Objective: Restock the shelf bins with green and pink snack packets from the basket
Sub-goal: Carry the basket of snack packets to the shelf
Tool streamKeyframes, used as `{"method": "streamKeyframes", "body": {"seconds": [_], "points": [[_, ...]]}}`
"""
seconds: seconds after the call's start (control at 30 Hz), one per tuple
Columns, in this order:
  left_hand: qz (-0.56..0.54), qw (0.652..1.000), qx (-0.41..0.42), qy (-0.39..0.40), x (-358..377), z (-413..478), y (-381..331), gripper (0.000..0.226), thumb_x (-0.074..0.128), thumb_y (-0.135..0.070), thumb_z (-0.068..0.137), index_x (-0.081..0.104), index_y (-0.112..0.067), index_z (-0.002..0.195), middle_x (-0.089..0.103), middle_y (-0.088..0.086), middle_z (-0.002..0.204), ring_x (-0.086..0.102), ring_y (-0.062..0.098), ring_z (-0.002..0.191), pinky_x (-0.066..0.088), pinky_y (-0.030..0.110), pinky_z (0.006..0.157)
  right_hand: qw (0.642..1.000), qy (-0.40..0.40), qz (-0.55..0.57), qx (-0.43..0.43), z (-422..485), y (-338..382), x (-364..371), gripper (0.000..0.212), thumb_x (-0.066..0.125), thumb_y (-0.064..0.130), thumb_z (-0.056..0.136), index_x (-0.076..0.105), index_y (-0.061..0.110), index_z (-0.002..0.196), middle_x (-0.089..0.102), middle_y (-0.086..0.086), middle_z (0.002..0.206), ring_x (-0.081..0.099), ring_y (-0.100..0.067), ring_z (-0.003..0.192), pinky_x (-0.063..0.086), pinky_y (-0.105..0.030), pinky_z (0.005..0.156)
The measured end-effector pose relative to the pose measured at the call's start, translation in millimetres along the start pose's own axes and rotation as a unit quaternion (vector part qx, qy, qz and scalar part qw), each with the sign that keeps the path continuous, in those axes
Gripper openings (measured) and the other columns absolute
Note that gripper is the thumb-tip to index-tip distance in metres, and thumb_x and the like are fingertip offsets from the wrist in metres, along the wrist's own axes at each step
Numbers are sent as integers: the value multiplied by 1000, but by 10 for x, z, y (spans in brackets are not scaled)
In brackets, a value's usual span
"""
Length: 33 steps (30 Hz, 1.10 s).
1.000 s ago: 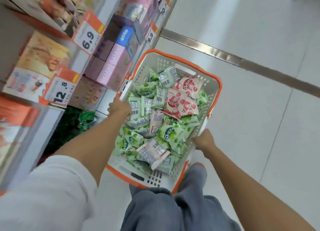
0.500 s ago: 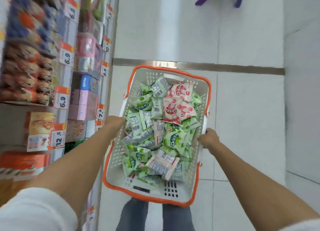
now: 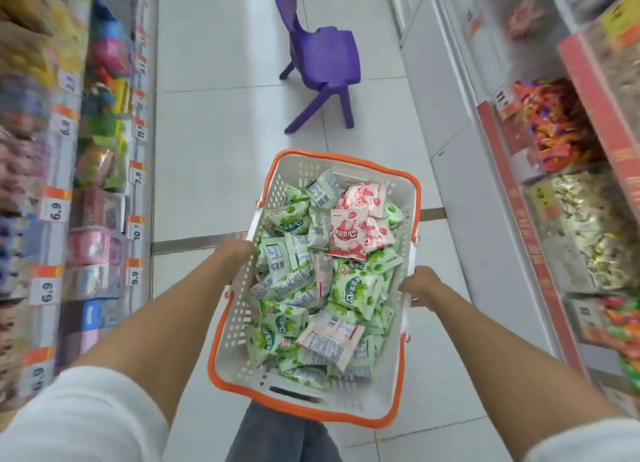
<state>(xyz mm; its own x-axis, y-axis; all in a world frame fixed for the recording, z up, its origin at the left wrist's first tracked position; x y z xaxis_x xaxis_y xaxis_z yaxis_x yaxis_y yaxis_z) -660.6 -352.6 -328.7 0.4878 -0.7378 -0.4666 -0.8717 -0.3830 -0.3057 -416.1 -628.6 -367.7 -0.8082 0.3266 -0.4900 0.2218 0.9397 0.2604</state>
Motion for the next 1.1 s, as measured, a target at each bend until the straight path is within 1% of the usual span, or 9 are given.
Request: {"method": "streamKeyframes", "body": {"seconds": [0.13,0.2,0.33,0.47,0.67,0.73,0.87,0.97,1.1], "points": [[6,1000,7,12,72,395,-1016,33,63,-12,85,52,6,111,54,16,89,58,32,82,55,45,83,1000,-26,15,-6,458,582,-592,30,56,1,82,57,0,112,61,-21,110,63,-38,97,59,-51,78],[-16,1000,2,24,111,531,-1522,38,69,-10,81,52,6,110,57,19,97,62,36,88,57,47,80,999,-37,13,-9,683,876,-877,30,55,5,83,57,2,113,63,-19,108,64,-37,93,60,-50,74],[19,999,29,27,240,728,-2600,28,68,-11,85,51,4,101,53,13,83,53,25,66,51,35,60,998,-54,22,-7,1088,1466,-1483,32,58,13,85,58,5,116,64,-16,106,64,-34,92,60,-43,72],[7,999,25,32,470,1086,-3589,31,71,-12,84,50,3,101,51,13,84,51,26,69,53,41,71,998,-64,30,-1,1649,2070,-2090,47,64,33,91,53,1,124,62,-18,115,63,-35,99,58,-43,76],[-7,999,9,41,911,1724,-4912,32,72,-13,83,50,3,101,52,13,86,56,31,82,55,45,78,998,-59,-4,1,2800,2914,-2940,57,64,42,90,54,-2,124,63,-19,112,64,-38,96,57,-48,81],[-16,999,0,43,1044,1906,-5281,31,71,-12,83,50,3,100,51,12,84,55,30,80,53,42,75,998,-60,-34,1,3105,3203,-3182,59,63,43,90,52,-3,126,62,-18,116,63,-36,99,56,-45,83],[-17,998,-24,62,1271,2322,-5898,25,69,-10,84,53,2,101,54,16,99,55,32,86,50,38,71,996,-65,-62,1,3755,3720,-3614,61,65,46,87,54,3,130,63,-16,120,63,-35,104,54,-40,85],[-28,997,-35,63,1418,2687,-6293,23,68,-7,82,60,4,101,55,14,91,54,26,72,47,35,66,993,-78,-85,4,4205,4145,-3850,60,66,39,86,51,4,131,58,-18,130,57,-35,114,48,-35,87],[-31,995,-51,80,1625,3211,-6765,30,59,-2,85,57,8,114,46,10,79,46,20,65,44,36,69,994,-78,-70,11,4778,4686,-3996,47,65,29,88,53,2,126,60,-19,123,58,-35,110,43,-30,79]]}}
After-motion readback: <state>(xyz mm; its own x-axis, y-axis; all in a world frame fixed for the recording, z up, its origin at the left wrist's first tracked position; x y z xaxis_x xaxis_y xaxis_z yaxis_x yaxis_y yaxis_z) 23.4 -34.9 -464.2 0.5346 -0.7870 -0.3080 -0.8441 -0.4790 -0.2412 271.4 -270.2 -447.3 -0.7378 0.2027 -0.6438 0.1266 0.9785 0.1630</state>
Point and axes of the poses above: each hand's wrist, its own z-axis towards the middle knuckle, its own x-axis out of the palm, y = z × x, the point moved 1 cm from there along z, towards the middle knuckle
